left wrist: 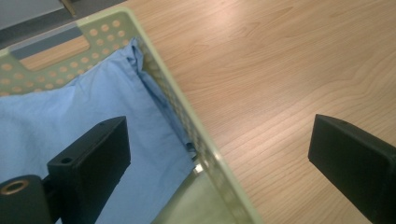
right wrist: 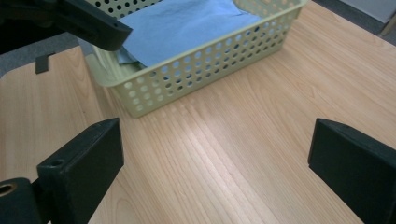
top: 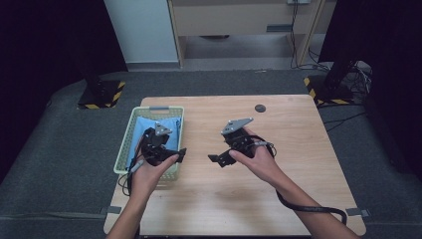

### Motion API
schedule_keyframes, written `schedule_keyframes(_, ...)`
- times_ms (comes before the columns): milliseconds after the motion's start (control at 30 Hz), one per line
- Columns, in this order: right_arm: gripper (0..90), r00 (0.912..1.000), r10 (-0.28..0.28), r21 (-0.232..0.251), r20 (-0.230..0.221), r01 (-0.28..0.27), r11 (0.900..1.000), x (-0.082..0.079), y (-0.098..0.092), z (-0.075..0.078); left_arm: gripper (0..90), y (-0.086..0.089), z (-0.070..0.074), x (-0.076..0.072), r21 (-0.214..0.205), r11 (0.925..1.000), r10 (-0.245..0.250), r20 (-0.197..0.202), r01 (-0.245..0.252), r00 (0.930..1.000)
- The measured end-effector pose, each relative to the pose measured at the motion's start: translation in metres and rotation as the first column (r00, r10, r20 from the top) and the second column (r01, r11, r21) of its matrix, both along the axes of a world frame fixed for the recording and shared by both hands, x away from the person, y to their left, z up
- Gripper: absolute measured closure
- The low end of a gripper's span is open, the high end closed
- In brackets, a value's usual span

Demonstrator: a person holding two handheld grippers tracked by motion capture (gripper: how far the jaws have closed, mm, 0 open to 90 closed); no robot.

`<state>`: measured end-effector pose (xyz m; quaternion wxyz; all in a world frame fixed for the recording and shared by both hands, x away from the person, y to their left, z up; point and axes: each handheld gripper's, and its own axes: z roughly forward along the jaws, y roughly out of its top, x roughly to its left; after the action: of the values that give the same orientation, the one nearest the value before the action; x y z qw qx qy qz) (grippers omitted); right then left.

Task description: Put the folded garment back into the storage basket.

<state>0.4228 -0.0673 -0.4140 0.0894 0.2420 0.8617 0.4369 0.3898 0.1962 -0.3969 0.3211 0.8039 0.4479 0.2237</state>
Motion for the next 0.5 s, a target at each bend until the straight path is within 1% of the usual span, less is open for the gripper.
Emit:
schedule_keyframes(167, 3.7, 0.9997, -0.023, -0.005, -0.006, 0.023, 0.9997, -0.001, -0.017, -0.003, 4.8, -0.011, 0.004, -0.004, -0.005, 0.9999, -0.011, 0.027, 0.011, 0.9996)
schedule_keyframes(367, 3.6, 0.9988, -0.050, 0.003, -0.005, 0.050, 0.9988, -0.003, -0.036, -0.003, 4.9, -0.023, 0.006, -0.006, -0.002, 0.9993, -0.038, 0.035, 0.038, 0.9987)
schedule_keyframes(500, 3.6, 0.9982, -0.060, 0.002, -0.007, 0.060, 0.9982, -0.007, -0.047, -0.006, 5.1, -0.030, 0.002, -0.005, -0.011, 0.9991, -0.042, 0.022, 0.042, 0.9989)
